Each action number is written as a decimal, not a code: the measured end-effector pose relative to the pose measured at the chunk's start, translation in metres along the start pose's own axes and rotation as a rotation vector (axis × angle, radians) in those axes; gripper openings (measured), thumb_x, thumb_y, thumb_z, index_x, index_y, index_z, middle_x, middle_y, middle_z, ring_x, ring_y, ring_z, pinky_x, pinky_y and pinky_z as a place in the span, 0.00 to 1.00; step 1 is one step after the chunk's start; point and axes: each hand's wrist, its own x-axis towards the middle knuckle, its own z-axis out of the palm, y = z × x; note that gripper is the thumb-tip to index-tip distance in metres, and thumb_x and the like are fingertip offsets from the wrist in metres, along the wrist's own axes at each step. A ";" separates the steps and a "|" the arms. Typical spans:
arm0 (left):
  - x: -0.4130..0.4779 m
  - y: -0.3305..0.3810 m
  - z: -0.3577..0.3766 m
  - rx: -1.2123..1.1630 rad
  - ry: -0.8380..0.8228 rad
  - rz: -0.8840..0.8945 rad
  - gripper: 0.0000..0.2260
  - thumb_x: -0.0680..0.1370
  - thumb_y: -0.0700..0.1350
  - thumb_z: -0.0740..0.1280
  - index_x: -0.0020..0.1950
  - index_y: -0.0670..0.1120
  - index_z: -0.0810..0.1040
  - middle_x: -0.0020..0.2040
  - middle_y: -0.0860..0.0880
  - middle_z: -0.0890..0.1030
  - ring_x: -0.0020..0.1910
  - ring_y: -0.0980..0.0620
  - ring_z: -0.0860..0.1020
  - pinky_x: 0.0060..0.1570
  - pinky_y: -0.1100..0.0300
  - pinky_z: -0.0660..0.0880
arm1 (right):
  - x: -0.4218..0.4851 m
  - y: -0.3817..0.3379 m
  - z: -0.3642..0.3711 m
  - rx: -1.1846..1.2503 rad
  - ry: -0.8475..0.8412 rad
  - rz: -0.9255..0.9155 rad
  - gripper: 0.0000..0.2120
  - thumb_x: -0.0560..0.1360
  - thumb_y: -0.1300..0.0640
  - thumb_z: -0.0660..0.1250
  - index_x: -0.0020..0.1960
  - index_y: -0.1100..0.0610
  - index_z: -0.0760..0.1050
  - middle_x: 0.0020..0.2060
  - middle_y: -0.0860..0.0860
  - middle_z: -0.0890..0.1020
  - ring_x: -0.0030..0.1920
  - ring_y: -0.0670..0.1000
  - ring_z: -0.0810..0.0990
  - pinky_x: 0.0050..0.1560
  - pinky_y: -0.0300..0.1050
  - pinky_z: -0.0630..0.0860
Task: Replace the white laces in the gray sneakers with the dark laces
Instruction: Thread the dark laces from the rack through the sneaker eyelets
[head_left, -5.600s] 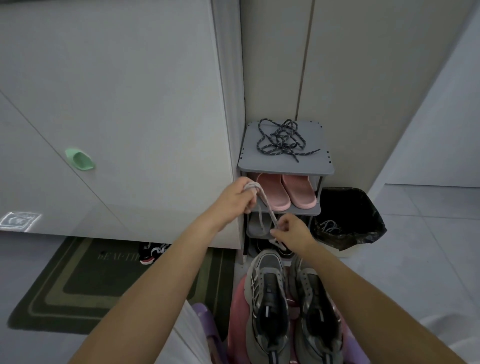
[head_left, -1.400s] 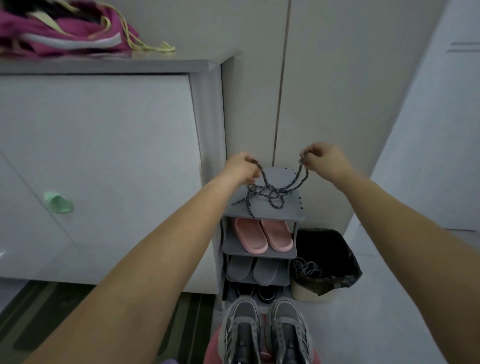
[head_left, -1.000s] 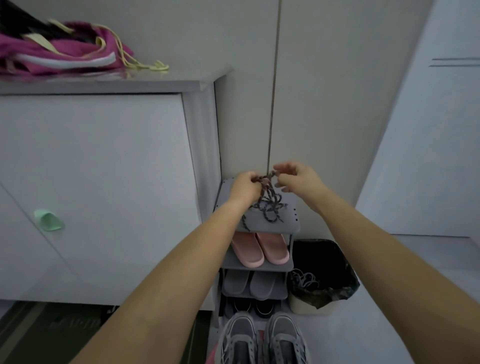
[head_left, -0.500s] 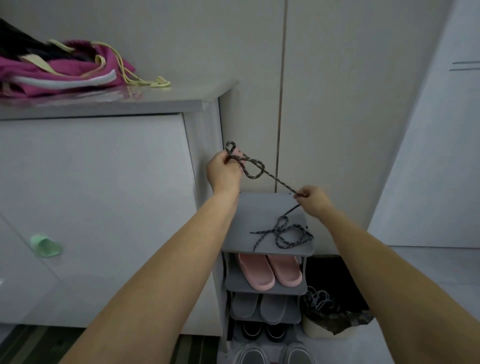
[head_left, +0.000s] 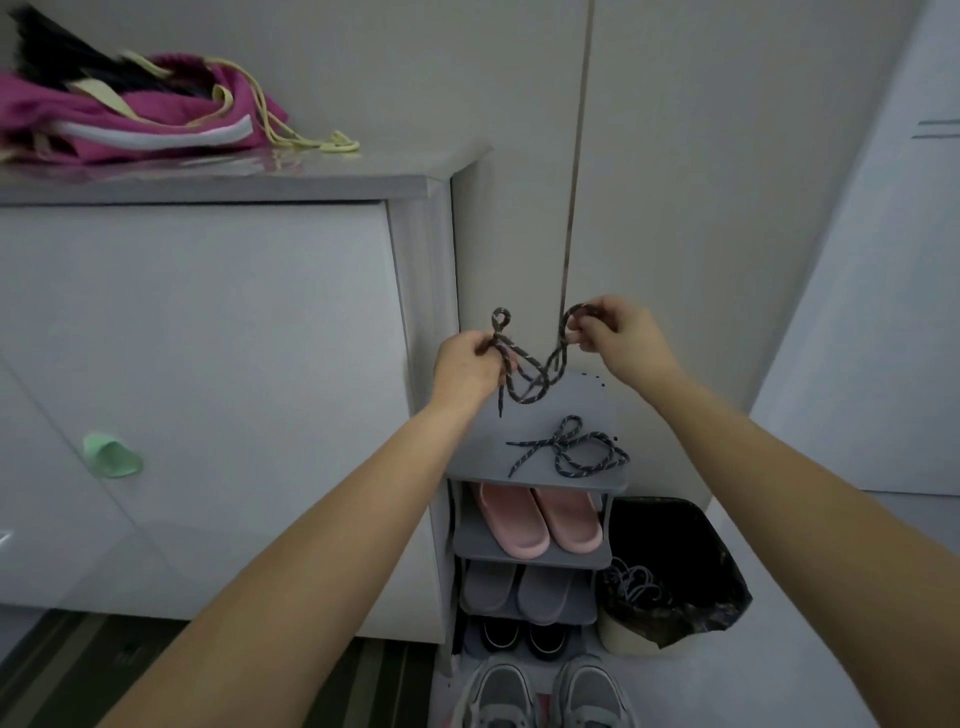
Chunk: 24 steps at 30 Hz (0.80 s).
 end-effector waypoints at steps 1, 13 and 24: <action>-0.007 0.000 -0.004 -0.004 -0.021 -0.006 0.14 0.79 0.32 0.58 0.39 0.45 0.76 0.37 0.49 0.79 0.36 0.53 0.78 0.46 0.56 0.79 | -0.009 -0.002 -0.002 0.003 -0.009 0.000 0.07 0.79 0.65 0.59 0.54 0.61 0.74 0.41 0.53 0.81 0.38 0.43 0.82 0.43 0.35 0.79; -0.098 -0.089 -0.056 0.858 -0.376 -0.164 0.18 0.80 0.53 0.61 0.37 0.42 0.78 0.29 0.50 0.76 0.27 0.53 0.74 0.28 0.63 0.71 | -0.142 0.058 -0.011 -0.223 -0.200 0.208 0.15 0.79 0.60 0.61 0.35 0.56 0.76 0.25 0.49 0.76 0.19 0.39 0.71 0.26 0.28 0.69; -0.167 -0.160 -0.037 0.210 -0.374 -0.403 0.08 0.81 0.45 0.61 0.44 0.47 0.78 0.41 0.49 0.82 0.27 0.61 0.78 0.32 0.63 0.68 | -0.221 0.089 0.024 0.194 -0.264 0.493 0.04 0.78 0.66 0.60 0.51 0.61 0.73 0.34 0.55 0.80 0.27 0.46 0.76 0.27 0.35 0.72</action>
